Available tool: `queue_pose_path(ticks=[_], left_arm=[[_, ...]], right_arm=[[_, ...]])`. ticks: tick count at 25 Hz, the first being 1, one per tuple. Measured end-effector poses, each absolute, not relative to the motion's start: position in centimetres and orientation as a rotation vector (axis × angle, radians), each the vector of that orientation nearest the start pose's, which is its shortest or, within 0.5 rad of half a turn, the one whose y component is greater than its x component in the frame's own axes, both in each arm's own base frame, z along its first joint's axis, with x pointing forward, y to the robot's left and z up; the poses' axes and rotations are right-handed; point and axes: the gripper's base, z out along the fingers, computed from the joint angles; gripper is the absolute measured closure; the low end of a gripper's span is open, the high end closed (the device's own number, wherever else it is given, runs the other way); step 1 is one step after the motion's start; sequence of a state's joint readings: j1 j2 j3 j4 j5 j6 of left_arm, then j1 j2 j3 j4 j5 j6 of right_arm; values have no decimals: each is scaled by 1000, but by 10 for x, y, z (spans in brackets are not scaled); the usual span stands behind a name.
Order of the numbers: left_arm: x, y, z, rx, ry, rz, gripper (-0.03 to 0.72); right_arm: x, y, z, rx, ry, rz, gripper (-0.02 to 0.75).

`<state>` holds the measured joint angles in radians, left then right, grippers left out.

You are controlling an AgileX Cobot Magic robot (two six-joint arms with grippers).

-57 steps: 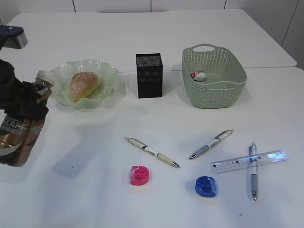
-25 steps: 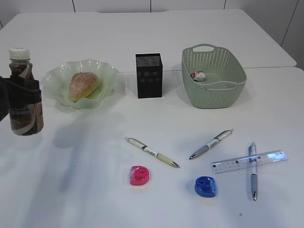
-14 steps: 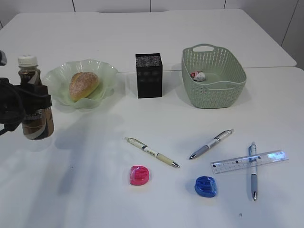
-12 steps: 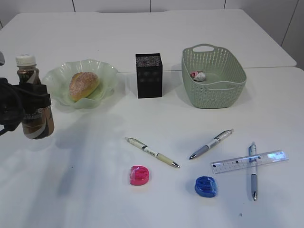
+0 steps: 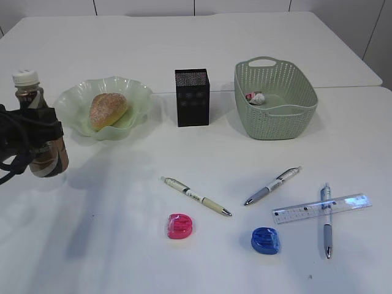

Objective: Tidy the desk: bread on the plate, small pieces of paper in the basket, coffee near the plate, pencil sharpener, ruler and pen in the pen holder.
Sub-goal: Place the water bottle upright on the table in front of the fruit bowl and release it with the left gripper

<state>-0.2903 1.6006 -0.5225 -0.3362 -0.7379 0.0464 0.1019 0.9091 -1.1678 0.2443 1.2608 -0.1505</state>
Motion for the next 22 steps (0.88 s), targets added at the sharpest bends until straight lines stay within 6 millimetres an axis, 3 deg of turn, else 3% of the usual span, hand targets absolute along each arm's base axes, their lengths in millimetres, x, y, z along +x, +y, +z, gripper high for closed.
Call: queue_pose_path(ticks=[22], left_arm=[[284,-72,176,-25,1825,-166,414]], right_arm=[[137,36,406,-335,2443,314,245]])
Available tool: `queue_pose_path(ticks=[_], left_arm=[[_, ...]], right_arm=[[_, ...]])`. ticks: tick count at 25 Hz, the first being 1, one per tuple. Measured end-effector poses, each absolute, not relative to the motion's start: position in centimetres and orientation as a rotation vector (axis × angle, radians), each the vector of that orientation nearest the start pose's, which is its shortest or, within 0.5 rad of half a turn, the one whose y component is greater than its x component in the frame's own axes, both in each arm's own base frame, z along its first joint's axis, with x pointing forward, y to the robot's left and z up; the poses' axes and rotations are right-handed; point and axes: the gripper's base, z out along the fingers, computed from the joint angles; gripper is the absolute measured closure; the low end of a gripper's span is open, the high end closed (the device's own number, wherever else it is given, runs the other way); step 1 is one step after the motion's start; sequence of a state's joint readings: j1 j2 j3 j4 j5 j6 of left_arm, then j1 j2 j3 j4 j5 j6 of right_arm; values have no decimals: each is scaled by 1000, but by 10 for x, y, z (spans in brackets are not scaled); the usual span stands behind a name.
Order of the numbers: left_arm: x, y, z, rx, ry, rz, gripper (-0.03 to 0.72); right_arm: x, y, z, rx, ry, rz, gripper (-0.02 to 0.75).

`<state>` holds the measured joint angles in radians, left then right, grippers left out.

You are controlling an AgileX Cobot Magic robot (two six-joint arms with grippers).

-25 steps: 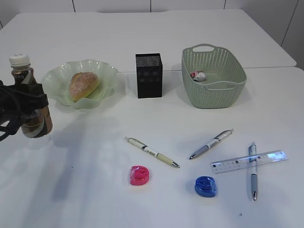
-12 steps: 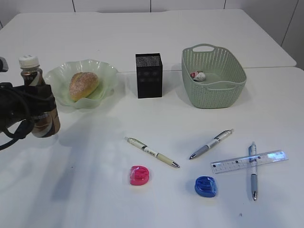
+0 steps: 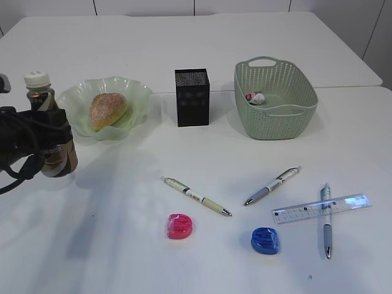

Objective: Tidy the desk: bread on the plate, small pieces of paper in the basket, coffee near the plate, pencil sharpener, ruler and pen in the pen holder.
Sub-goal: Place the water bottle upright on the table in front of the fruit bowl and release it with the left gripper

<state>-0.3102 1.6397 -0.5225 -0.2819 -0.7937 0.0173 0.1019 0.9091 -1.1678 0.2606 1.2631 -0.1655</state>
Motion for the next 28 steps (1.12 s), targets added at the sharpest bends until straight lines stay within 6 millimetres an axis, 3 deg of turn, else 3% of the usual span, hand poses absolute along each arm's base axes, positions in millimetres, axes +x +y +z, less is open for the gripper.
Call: queue_pose_path(ticks=[10,28], left_arm=[[286,-73,181,4,1738,-166,414],[296,-78,139,72,1741,-134,414]], right_arm=[[137,37,406,-335,2442,317,245],[137,37,406,-337,2442,319,245]])
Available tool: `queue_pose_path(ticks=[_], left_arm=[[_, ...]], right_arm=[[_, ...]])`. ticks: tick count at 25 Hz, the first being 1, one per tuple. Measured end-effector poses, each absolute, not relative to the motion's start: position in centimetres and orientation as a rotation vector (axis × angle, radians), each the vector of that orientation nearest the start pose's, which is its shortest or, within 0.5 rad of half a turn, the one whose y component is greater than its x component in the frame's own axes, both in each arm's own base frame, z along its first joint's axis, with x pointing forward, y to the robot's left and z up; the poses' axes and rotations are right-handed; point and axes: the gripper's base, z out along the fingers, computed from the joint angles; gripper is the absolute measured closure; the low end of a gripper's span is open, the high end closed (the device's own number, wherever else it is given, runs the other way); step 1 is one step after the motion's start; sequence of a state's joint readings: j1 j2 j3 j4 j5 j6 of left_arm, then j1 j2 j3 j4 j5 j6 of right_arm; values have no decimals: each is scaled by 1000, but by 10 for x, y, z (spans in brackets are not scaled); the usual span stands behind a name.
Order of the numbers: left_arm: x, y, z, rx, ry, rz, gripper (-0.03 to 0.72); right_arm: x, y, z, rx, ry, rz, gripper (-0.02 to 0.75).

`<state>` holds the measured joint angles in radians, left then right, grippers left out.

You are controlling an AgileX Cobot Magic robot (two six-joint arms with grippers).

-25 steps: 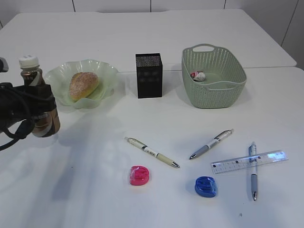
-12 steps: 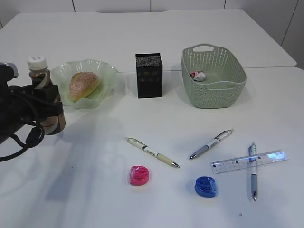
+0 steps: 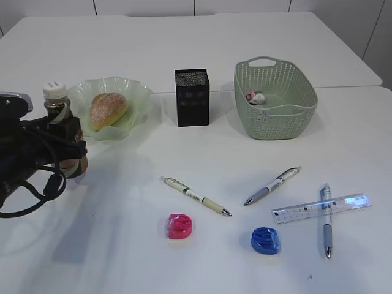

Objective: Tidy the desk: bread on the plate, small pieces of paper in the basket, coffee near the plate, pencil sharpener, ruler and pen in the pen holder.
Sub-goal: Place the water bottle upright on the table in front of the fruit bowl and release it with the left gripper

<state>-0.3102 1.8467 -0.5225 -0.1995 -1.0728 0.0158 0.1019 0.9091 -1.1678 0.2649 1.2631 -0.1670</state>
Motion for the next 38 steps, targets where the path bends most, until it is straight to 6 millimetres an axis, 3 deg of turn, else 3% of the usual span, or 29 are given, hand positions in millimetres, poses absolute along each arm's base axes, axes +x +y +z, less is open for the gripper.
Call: queue_pose_path(ticks=[17,26,32,38], left_arm=[[296,-78,115,85,1798,-118,414],[297,-78,114,83,1792,-119,409],[297,-78,114,73,1791,-127,347],[297,-78,114,73,1791,-127,336]], right_arm=[[137,37,406,-340,2441,318,245],[137,37,406,-340,2441,319,245],[137,37,406,-340,2441,319,245],[137,37,406,-340,2441,319,245]])
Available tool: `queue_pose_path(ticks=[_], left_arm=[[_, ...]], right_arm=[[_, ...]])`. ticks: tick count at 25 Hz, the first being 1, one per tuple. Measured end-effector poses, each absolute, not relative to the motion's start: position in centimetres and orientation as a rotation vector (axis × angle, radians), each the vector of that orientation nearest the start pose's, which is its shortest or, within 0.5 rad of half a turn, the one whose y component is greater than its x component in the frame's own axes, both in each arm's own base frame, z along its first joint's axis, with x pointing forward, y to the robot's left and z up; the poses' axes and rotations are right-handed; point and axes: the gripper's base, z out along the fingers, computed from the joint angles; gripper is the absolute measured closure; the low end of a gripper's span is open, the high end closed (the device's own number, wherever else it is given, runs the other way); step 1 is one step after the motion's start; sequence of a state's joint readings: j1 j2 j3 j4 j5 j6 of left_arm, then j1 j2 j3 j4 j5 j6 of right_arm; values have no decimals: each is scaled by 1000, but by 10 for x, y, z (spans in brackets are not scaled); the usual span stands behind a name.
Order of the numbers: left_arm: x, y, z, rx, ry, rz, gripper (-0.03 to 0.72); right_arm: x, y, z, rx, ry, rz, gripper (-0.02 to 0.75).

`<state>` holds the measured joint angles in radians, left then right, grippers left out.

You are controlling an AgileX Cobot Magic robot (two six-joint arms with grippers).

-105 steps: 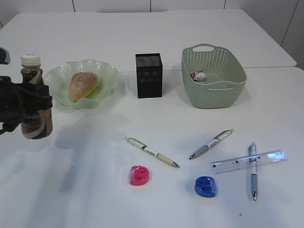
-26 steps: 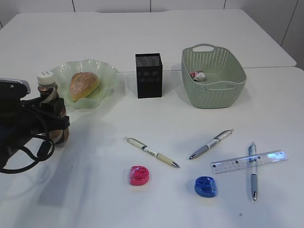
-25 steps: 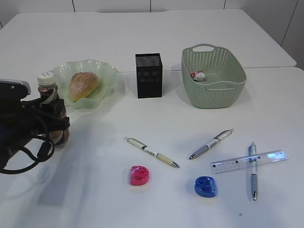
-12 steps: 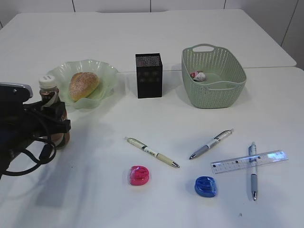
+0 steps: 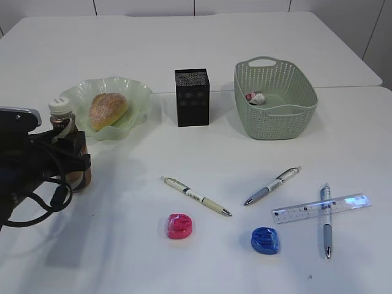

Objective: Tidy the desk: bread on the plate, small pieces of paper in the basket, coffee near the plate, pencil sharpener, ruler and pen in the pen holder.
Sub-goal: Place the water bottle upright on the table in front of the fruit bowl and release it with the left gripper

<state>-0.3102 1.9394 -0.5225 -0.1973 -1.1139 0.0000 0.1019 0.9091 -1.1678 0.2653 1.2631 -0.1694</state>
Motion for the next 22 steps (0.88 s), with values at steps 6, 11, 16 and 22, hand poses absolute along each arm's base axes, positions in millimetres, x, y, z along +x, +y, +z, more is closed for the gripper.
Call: queue_pose_path(ticks=[6,11,16,22], left_arm=[[294,-77,114,61,1788,-135,274],[295,-78,115,58,1779,-139,204],[295,-78,117,57,1768,-140,143],[294,-77,135,47,1712,-154,120]], right_arm=[[137,37,406,-340,2441,321,245],[137,37,406,-340,2441,321,245],[137,37,406,-340,2441,321,245],[136,37,406,-342,2439,327,245]])
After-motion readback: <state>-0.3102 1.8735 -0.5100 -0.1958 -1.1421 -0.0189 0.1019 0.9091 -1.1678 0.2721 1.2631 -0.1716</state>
